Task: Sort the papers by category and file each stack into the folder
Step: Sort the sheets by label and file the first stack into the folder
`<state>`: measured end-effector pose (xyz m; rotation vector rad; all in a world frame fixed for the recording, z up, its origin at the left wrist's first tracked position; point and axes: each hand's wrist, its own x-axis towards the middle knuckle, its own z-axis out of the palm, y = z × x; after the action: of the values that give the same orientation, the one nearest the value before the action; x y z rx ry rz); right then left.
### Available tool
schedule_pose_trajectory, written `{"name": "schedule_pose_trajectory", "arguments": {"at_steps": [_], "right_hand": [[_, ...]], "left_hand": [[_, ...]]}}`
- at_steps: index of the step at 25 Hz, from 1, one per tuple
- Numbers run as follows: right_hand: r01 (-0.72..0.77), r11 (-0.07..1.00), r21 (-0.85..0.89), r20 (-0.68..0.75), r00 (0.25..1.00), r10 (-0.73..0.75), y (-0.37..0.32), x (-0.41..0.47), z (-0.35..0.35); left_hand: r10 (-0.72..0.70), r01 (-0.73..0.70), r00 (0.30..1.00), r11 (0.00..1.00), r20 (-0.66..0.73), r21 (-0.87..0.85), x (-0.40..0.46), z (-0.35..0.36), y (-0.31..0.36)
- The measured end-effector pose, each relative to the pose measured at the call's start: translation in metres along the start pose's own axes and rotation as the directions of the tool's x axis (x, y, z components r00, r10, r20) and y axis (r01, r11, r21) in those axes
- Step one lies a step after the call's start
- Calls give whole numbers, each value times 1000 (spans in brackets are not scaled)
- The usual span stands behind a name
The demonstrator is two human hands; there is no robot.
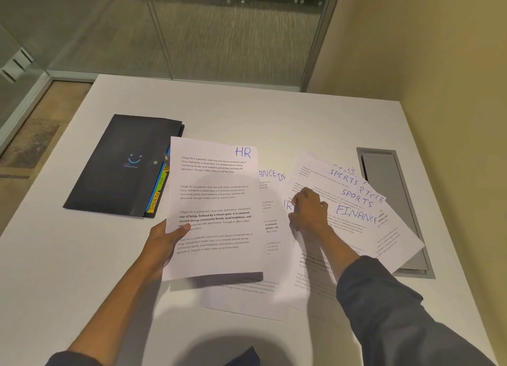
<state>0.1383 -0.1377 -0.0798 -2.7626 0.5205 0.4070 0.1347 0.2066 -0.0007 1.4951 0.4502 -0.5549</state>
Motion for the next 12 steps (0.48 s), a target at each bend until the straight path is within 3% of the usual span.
{"name": "schedule_pose_trajectory", "arguments": {"at_steps": [7, 10, 12], "right_hand": [[-42, 978, 204, -94, 994, 62, -4, -3, 0], [-72, 872, 484, -73, 990, 122, -11, -12, -13], [-15, 777, 630, -143, 980, 135, -17, -18, -31]], "left_hand": [[19, -20, 1000, 999, 13, 27, -3, 2, 4], [42, -42, 999, 999, 15, 26, -4, 3, 5], [57, -57, 998, 998, 11, 31, -5, 4, 7]]}}
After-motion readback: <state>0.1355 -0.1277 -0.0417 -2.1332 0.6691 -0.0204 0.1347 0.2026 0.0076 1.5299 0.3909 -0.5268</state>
